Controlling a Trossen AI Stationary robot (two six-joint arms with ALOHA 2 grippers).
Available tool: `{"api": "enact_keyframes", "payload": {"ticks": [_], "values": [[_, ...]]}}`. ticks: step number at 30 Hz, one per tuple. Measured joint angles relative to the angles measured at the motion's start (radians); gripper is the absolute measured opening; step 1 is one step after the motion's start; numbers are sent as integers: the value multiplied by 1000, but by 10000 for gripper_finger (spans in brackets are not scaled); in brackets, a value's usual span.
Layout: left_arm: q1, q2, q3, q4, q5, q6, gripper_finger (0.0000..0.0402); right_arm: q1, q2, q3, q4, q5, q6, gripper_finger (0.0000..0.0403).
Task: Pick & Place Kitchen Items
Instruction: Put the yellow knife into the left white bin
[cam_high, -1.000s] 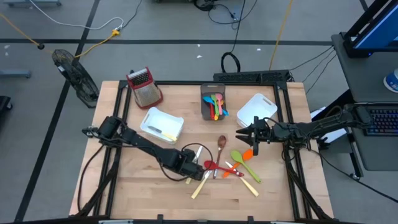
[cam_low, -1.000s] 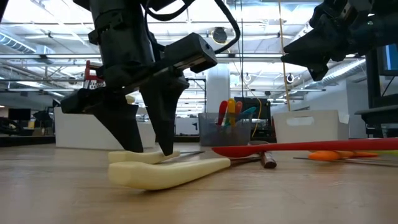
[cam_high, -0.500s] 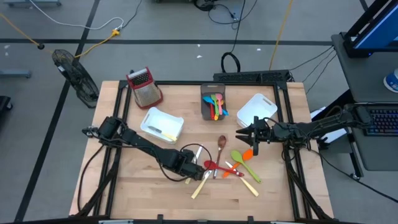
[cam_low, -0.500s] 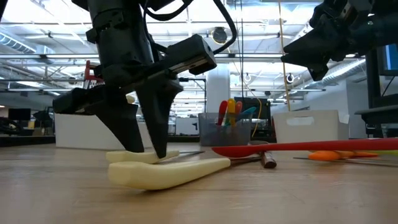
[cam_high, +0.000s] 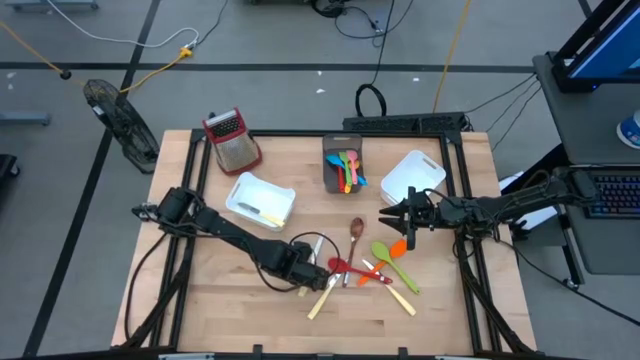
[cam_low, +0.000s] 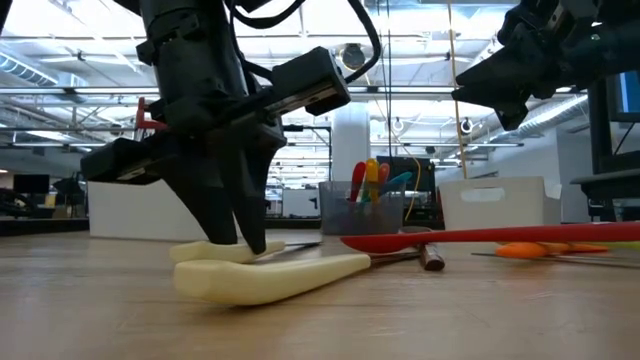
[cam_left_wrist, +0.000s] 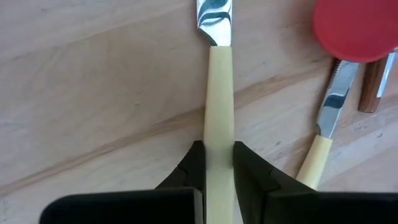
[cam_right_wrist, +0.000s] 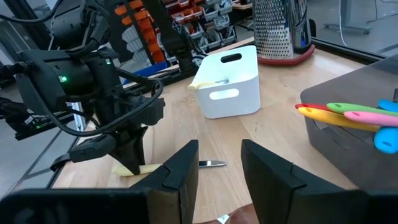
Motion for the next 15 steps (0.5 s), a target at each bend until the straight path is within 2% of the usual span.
{"api": "enact_keyframes", "payload": {"ticks": [11,15], "values": [[-1,-69,-1,-23,-72,-7,39,0,0,0,-3,-2,0,114],[-2,-92,-1,29,-74,-11,39,0,0,0,-3,-2,0,114]]}}
